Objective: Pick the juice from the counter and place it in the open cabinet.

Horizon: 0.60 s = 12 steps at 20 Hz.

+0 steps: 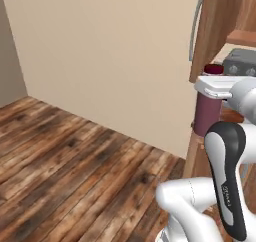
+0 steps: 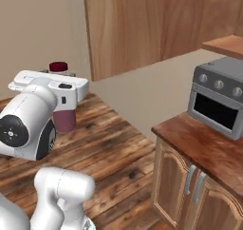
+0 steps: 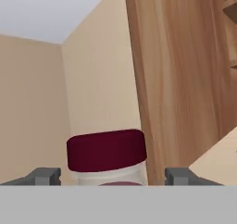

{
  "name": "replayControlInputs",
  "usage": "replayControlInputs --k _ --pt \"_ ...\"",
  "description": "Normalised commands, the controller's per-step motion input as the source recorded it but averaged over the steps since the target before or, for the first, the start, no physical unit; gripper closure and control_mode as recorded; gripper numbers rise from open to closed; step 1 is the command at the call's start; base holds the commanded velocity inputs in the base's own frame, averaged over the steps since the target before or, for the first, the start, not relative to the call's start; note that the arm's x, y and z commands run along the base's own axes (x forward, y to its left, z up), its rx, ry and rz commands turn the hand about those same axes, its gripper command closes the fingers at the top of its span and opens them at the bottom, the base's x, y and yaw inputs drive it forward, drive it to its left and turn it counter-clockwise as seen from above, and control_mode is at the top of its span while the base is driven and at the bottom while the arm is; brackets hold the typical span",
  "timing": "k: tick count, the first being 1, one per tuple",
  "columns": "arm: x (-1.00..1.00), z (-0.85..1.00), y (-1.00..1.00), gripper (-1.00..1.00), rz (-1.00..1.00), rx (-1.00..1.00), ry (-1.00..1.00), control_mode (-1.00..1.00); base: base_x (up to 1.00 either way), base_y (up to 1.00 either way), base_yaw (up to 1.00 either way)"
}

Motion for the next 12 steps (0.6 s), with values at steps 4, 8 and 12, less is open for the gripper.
replayControlInputs --k 4,8,12 --pt "0.00 0.00 0.00 1.00 0.00 0.00 0.00 1.00 -0.13 -0.30 -0.64" --pt "0.00 0.00 0.00 1.00 0.00 0.00 0.00 1.00 -0.17 -0.28 -0.69" --pt "0.00 0.00 0.00 1.00 0.00 0.00 0.00 1.00 -0.01 -0.35 -0.65"
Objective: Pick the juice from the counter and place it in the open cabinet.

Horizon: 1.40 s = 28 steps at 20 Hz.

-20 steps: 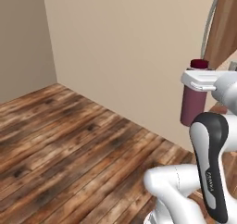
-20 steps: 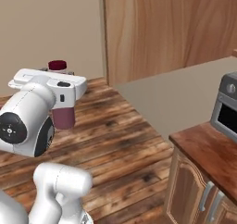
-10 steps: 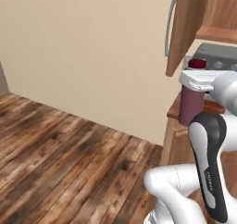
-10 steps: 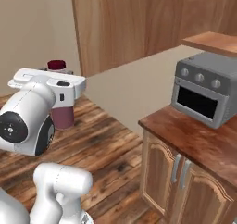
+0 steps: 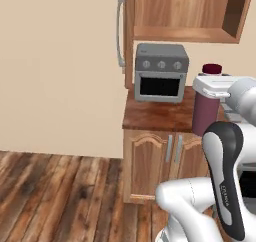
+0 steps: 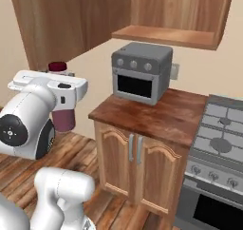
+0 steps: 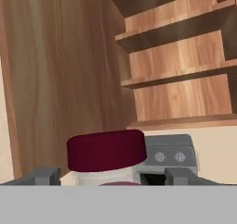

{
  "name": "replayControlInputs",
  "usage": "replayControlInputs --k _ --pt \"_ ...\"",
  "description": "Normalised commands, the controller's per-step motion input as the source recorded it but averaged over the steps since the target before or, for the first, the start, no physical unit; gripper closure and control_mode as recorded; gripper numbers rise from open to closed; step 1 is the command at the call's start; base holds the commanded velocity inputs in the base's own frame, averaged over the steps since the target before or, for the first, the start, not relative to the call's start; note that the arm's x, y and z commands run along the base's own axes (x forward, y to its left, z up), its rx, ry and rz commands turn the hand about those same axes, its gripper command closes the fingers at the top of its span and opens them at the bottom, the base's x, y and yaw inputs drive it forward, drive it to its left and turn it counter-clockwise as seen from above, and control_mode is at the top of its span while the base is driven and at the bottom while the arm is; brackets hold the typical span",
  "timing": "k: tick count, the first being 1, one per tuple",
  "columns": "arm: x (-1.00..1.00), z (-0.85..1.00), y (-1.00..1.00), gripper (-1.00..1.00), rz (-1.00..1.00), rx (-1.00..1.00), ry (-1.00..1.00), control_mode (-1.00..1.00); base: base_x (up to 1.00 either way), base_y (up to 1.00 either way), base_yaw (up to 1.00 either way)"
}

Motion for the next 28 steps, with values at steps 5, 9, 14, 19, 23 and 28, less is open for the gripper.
replayControlInputs --k 5,9,14,19,23,28 --pt "0.00 0.00 0.00 1.00 0.00 0.00 0.00 1.00 0.00 -0.35 -0.51" --pt "0.00 0.00 0.00 1.00 0.00 0.00 0.00 1.00 0.05 -0.38 -0.41" --pt "0.00 0.00 0.00 1.00 0.00 0.00 0.00 1.00 0.28 -0.09 -0.26" --pt "0.00 0.00 0.00 1.00 0.00 0.00 0.00 1.00 0.66 0.00 -0.03" --pt "0.00 0.00 0.00 1.00 0.00 0.00 0.00 1.00 0.79 0.00 0.00" --pt "0.00 0.00 0.00 1.00 0.00 0.00 0.00 1.00 0.74 0.00 0.00"
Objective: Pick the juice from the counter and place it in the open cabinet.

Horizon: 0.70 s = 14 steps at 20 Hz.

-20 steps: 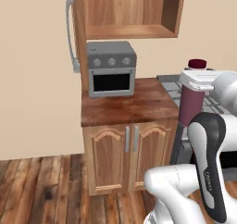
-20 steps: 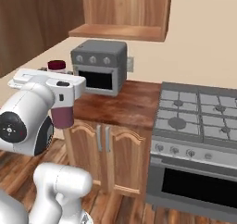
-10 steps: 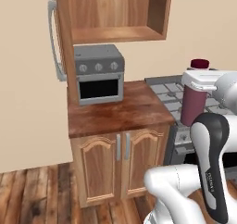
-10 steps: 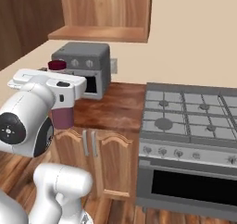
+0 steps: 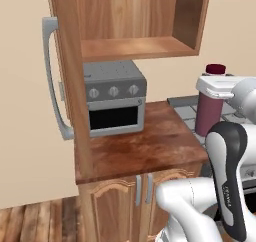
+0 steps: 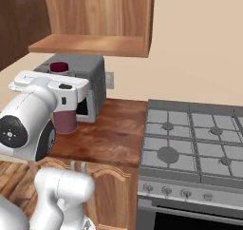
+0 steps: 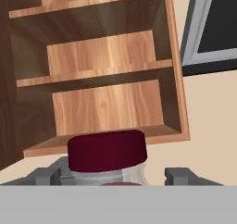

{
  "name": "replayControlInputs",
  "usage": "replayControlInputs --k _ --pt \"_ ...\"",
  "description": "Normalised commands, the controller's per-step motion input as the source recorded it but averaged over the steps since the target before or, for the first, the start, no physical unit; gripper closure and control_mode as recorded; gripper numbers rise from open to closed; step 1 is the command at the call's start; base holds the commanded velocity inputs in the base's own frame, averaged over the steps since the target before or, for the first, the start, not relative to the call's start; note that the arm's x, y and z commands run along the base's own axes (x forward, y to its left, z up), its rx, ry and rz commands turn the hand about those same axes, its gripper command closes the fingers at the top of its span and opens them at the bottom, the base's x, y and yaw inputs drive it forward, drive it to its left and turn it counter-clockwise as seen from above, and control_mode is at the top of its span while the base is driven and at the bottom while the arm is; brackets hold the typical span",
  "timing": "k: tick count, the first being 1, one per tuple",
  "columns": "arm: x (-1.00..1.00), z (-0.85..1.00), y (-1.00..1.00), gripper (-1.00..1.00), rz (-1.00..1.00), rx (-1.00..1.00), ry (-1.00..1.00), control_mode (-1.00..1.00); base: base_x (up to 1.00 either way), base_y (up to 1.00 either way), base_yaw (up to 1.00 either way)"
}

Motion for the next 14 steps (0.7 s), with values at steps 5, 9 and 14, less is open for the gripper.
replayControlInputs --k 5,9,14 --pt "0.00 0.00 0.00 1.00 0.00 0.00 0.00 1.00 0.51 -0.07 0.00" --pt "0.00 0.00 0.00 1.00 0.00 0.00 0.00 1.00 0.32 -0.15 0.00" --pt "0.00 0.00 0.00 1.00 0.00 0.00 0.00 1.00 0.35 -0.11 0.00"
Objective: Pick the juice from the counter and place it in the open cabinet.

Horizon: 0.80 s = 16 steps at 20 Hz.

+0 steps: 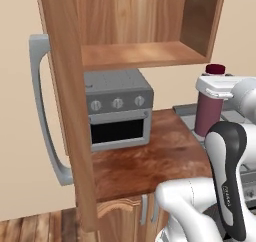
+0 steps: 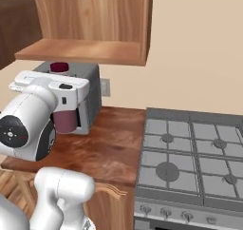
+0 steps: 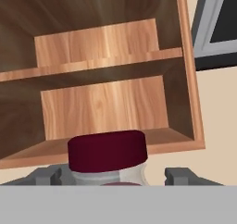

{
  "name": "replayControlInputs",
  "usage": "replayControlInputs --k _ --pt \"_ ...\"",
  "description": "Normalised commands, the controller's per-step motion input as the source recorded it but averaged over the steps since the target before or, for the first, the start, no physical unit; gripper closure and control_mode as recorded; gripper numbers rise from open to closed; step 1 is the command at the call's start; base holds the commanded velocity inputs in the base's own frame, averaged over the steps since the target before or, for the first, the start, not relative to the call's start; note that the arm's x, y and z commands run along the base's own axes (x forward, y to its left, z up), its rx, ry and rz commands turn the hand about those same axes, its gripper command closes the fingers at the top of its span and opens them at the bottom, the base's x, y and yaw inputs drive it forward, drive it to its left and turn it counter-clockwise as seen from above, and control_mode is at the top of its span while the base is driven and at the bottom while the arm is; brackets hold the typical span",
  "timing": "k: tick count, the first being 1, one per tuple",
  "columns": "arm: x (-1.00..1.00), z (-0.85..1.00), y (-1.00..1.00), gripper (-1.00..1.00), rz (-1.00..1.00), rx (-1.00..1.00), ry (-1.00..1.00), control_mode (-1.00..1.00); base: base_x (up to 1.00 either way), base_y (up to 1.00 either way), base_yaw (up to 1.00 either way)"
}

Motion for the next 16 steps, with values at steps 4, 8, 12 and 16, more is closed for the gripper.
replayControlInputs --k 4,8,12,16 --pt "0.00 0.00 0.00 1.00 0.00 0.00 0.00 1.00 0.33 -0.05 0.00" --pt "0.00 0.00 0.00 1.00 0.00 0.00 0.00 1.00 0.33 0.00 0.00" --pt "0.00 0.00 0.00 1.00 0.00 0.00 0.00 1.00 0.38 0.00 0.00" --pt "0.00 0.00 0.00 1.00 0.00 0.00 0.00 1.00 0.48 0.00 0.00"
